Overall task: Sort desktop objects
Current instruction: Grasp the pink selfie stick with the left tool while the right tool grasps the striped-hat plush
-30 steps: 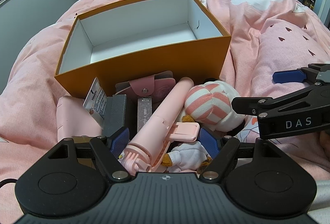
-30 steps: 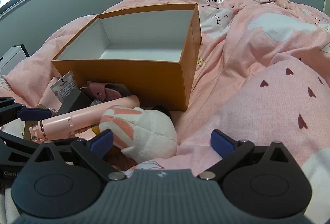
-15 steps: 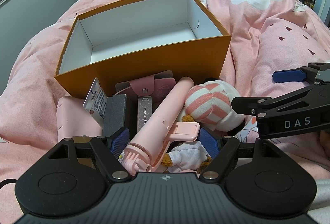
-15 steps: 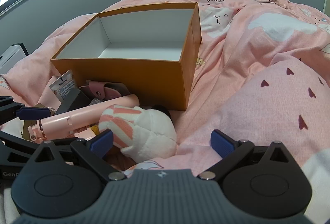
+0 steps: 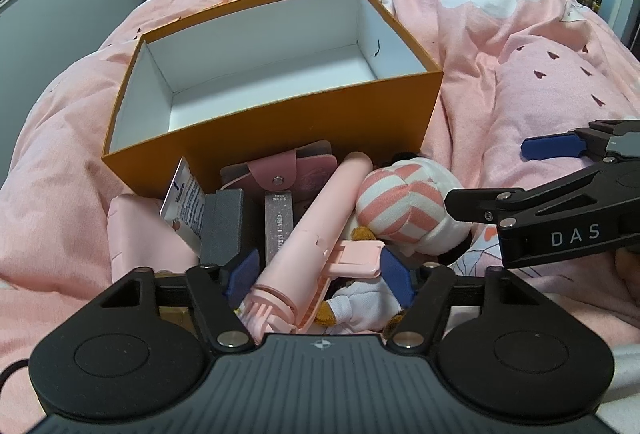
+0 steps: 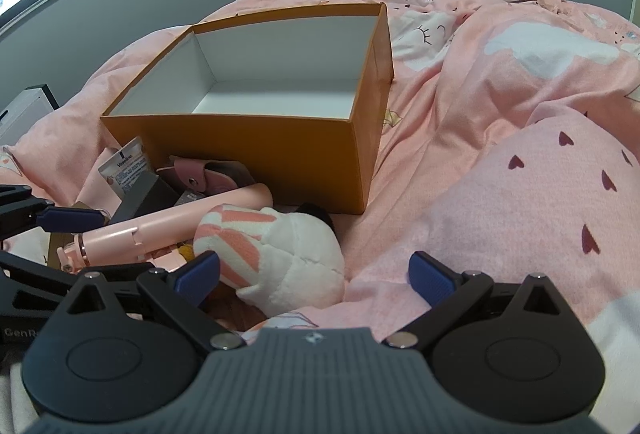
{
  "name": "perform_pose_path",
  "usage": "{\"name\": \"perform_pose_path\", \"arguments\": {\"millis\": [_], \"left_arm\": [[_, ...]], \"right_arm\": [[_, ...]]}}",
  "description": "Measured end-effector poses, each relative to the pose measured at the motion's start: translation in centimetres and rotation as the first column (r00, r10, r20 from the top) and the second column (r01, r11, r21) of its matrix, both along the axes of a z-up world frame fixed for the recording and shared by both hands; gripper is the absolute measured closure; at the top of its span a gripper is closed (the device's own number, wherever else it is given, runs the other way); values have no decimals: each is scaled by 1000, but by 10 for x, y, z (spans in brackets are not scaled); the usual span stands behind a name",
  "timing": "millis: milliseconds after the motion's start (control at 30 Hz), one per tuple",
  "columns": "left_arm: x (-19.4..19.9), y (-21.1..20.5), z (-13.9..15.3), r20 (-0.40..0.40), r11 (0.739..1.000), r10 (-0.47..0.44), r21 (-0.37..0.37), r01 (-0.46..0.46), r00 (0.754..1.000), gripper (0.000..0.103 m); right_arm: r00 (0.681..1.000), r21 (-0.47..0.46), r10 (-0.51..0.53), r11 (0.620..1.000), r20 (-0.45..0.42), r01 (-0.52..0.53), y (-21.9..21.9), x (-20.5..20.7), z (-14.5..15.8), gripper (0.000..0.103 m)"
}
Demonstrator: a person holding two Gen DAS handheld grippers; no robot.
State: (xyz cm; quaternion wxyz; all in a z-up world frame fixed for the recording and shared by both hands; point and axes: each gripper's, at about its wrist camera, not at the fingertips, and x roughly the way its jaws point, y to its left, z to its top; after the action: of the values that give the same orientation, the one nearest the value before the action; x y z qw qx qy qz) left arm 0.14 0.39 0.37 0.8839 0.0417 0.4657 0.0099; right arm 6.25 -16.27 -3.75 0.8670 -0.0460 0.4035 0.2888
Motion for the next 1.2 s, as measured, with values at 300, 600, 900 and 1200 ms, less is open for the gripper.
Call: {"name": "perform_pose_path", "arguments": {"millis": [300,600,900,1200], "left_arm": [[7,10,19,-14,996,-59,-67,58,998,53],[20,18,29,-89,979,-194,-79,187,977,64],[60,23,15,-227,964,-259,-116,238,939,64],[89,28,-5,-334,960,-267,-176,218,904,65]], "right_arm": [[998,-17,69,997,-14,-70,8,3,7,22],[987,-32,154,987,-32,-155,29,9,17,48],[947,-107,313,942,-68,-319,51,18,20,49],[892,-262,448,854,-66,-449,68,13,0,39]]}}
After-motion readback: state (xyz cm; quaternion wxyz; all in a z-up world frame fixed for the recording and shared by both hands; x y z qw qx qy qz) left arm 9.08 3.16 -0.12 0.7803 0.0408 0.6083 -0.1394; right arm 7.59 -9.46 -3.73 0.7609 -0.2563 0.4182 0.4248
